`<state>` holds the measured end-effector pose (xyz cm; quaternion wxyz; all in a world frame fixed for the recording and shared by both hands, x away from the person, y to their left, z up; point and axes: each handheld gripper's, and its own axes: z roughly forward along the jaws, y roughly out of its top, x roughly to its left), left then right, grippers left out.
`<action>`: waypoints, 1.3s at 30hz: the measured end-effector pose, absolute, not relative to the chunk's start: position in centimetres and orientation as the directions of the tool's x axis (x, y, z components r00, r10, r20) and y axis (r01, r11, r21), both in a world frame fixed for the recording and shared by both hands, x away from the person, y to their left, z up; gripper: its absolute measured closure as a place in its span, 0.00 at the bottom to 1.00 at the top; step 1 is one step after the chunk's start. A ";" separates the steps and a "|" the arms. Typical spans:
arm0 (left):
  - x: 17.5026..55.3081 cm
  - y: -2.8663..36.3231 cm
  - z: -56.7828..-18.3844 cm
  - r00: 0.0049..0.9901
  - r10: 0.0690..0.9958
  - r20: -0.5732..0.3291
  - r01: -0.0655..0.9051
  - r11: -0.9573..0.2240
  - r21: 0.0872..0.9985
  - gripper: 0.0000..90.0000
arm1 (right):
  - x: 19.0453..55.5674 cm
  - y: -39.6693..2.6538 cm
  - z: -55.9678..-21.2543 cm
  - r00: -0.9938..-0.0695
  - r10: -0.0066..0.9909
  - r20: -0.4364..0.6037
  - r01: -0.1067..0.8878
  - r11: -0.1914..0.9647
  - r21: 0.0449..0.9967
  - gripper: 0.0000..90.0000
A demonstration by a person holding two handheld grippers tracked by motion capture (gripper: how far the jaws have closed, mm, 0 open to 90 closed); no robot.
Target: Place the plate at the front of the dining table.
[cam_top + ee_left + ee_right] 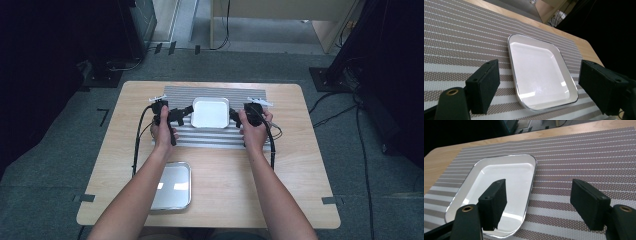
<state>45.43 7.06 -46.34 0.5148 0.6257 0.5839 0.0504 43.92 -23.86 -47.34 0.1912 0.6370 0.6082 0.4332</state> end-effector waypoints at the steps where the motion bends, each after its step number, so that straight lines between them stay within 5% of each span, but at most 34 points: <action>1: 45.2 7.2 -46.2 0.318 0.784 -0.533 0.679 0.204 0.705 0.20 | 43.7 -23.9 -47.1 -0.121 0.942 0.312 0.607 -0.178 0.775 0.33; 39: 36.4 15.8 -46.4 0.382 0.859 -0.341 0.575 0.067 0.815 0.19 | 36.6 -26.6 -46.6 -0.210 0.964 0.165 0.572 -0.016 0.820 0.28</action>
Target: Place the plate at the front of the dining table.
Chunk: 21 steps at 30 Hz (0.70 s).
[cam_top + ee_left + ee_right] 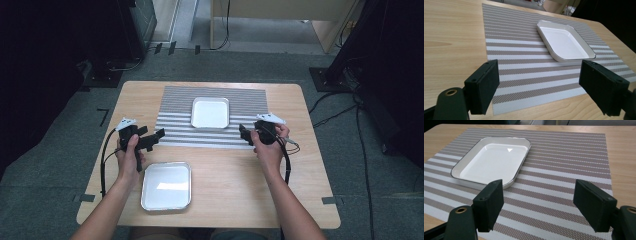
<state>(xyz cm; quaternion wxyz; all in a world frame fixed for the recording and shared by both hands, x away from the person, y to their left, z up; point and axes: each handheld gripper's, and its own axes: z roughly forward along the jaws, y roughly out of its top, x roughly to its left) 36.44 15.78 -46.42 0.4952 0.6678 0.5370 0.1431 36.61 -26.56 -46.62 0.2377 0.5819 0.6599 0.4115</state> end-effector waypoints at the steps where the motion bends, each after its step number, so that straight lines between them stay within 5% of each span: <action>1: 36.2 15.9 -46.5 0.380 0.859 -0.343 0.576 0.070 0.815 0.19 | 36.4 -26.7 -46.6 -0.210 0.964 0.165 0.571 -0.016 0.821 0.28; 21: 32.2 18.8 -47.6 0.386 0.880 -0.277 0.554 0.019 0.832 0.19 | 31.8 -30.4 -47.5 -0.179 0.971 0.160 0.550 -0.036 0.834 0.27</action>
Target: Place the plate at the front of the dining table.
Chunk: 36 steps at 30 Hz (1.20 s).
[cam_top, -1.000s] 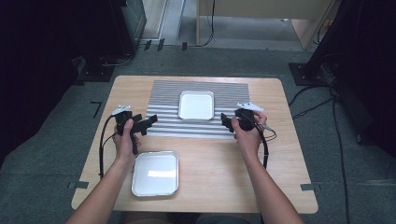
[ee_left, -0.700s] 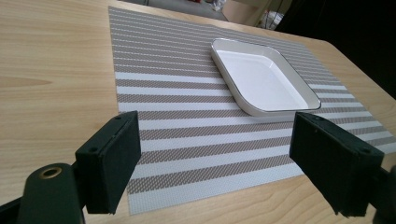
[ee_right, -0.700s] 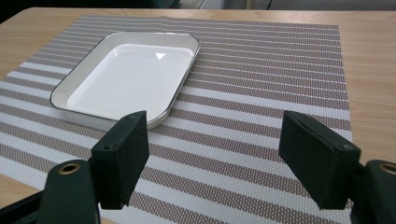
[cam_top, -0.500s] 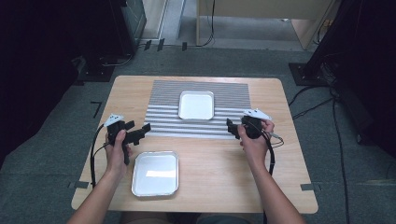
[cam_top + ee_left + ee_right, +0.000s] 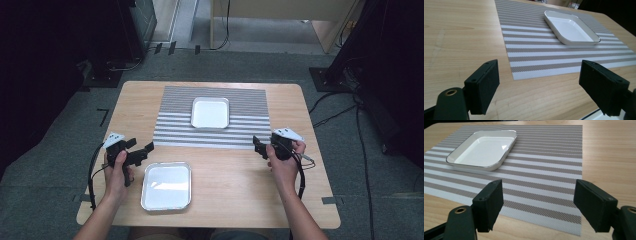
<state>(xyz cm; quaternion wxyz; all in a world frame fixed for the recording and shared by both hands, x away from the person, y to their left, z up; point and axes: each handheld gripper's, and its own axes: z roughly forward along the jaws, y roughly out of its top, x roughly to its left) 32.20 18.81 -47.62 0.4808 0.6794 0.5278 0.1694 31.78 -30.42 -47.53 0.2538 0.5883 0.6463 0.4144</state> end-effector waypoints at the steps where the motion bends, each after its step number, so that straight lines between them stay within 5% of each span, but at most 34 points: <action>1: 32.1 18.9 -47.7 0.384 0.882 -0.274 0.553 0.018 0.833 0.19 | 31.6 -30.5 -47.6 -0.179 0.972 0.155 0.551 -0.032 0.834 0.27; 36: 26.9 23.0 -48.9 0.362 0.920 -0.149 0.541 -0.077 0.837 0.12 | 24.9 -36.7 -50.0 -0.099 0.984 0.147 0.569 -0.065 0.820 0.27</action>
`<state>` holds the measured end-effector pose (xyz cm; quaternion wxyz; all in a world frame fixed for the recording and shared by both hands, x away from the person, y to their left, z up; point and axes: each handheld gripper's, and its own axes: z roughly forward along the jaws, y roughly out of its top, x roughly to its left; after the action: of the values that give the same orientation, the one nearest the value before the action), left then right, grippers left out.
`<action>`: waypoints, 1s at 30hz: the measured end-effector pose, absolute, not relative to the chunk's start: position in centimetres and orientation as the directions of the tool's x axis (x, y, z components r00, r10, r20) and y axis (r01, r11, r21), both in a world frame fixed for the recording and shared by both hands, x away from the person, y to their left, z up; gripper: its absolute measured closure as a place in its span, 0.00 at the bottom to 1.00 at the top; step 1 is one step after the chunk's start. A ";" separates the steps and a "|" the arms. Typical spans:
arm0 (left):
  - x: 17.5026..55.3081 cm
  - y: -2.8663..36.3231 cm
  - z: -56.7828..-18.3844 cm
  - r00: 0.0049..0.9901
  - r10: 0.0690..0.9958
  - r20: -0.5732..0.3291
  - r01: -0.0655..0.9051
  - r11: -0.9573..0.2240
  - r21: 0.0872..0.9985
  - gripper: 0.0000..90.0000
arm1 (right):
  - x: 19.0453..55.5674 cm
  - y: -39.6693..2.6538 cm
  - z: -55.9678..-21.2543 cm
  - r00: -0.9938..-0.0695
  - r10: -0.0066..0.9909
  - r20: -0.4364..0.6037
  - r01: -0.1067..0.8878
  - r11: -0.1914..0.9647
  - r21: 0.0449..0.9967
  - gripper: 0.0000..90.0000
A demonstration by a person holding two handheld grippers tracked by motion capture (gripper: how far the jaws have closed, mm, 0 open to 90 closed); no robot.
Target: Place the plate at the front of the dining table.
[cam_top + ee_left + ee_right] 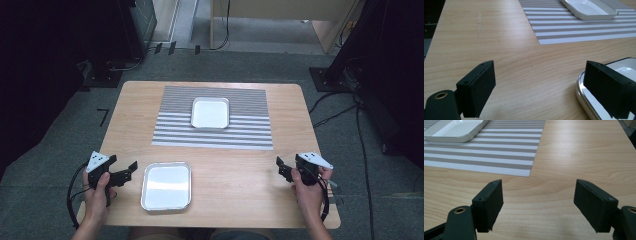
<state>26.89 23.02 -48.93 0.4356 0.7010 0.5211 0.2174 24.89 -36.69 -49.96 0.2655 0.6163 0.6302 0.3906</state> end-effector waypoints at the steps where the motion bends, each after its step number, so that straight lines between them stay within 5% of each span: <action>1: 26.8 23.1 -49.0 0.357 0.922 -0.150 0.543 -0.075 0.836 0.12 | 24.7 -36.9 -50.0 -0.096 0.984 0.150 0.570 -0.070 0.819 0.27; 30: 24.2 26.2 -51.5 0.237 0.969 -0.077 0.645 -0.097 0.758 0.12 | 21.2 -41.3 -52.2 -0.023 0.992 0.126 0.617 -0.085 0.782 0.27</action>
<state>24.22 26.18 -51.50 0.3507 0.7038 0.5731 0.2308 21.18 -41.28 -52.22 0.2654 0.6465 0.6222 0.3527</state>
